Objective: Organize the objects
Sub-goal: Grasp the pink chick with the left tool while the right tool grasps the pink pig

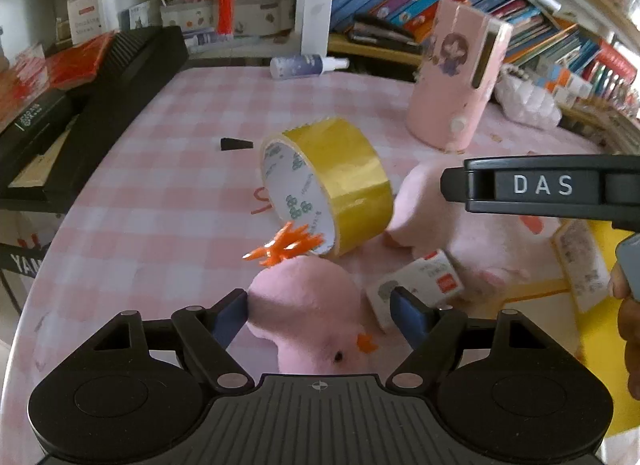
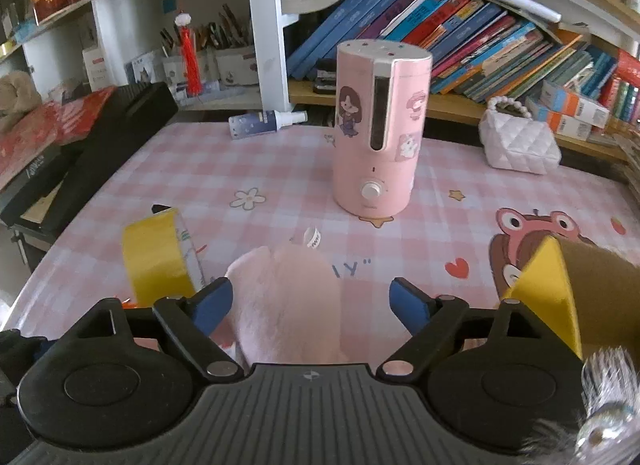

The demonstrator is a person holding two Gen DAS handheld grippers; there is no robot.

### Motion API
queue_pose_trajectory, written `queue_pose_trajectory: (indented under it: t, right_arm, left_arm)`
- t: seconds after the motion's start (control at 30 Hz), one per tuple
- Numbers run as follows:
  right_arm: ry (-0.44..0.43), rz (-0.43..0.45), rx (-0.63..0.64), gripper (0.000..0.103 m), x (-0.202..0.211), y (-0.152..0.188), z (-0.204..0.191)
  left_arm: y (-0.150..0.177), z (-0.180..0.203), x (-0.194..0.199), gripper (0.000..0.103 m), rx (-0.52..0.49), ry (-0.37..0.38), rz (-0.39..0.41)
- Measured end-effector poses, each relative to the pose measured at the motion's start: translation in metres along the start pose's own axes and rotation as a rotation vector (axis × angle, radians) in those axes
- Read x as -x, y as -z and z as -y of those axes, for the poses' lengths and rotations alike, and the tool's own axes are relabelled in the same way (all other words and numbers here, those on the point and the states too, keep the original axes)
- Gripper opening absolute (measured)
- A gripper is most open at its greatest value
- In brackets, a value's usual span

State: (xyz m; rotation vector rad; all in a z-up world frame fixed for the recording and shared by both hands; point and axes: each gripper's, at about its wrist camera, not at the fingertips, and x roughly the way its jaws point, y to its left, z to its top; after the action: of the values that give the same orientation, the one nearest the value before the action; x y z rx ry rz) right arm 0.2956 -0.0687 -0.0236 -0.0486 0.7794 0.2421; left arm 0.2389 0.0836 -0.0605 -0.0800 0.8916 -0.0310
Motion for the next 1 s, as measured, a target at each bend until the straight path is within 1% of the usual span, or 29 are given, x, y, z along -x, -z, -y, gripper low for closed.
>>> queue_pose_trajectory:
  t: [0.07, 0.1, 0.13, 0.23, 0.3, 0.37, 0.4, 0.43, 0.5, 0.67, 0.83, 1.0]
  right_arm:
    - [-0.008, -0.023, 0.011, 0.089, -0.012, -0.003, 0.0]
    - [-0.02, -0.028, 0.017, 0.091, -0.016, -0.003, -0.001]
    - [-0.028, -0.032, 0.022, 0.092, -0.02, -0.003, -0.001]
    - [-0.05, -0.059, 0.021, 0.092, -0.031, -0.003, -0.002]
    - [-0.062, -0.073, 0.011, 0.09, -0.037, -0.002, -0.002]
    - [-0.085, -0.09, 0.002, 0.082, -0.041, -0.001, -0.002]
    - [-0.103, -0.095, -0.004, 0.068, -0.042, -0.001, -0.001]
    - [-0.099, -0.087, -0.006, 0.066, -0.041, -0.001, -0.001]
    - [-0.085, -0.067, -0.011, 0.063, -0.036, 0.0, 0.0]
    - [-0.044, 0.035, -0.027, 0.063, -0.008, 0.0, 0.006]
    - [-0.031, 0.07, -0.08, 0.063, 0.02, 0.005, 0.015]
    - [-0.024, 0.088, -0.08, 0.063, 0.048, 0.016, 0.018]
  left_arm:
    - [-0.001, -0.001, -0.005, 0.078, 0.007, -0.007, -0.008]
    - [-0.002, -0.002, -0.006, 0.076, 0.015, -0.006, -0.008]
    - [-0.003, -0.004, -0.007, 0.075, 0.027, -0.006, -0.008]
    - [-0.005, -0.009, -0.011, 0.059, 0.052, -0.014, -0.012]
    - [-0.006, -0.011, -0.014, 0.058, 0.051, -0.007, -0.021]
    - [-0.005, -0.011, -0.012, 0.058, 0.046, -0.006, -0.018]
    - [-0.005, -0.011, -0.011, 0.057, 0.048, -0.006, -0.018]
    - [-0.004, -0.012, -0.008, 0.057, 0.054, 0.001, -0.017]
    - [-0.002, -0.013, -0.001, 0.057, 0.06, 0.01, -0.009]
    - [0.004, -0.018, 0.026, 0.057, 0.081, 0.027, 0.021]
    - [0.009, -0.024, 0.051, 0.057, 0.099, 0.034, 0.063]
    - [0.014, -0.027, 0.08, 0.057, 0.093, 0.034, 0.133]
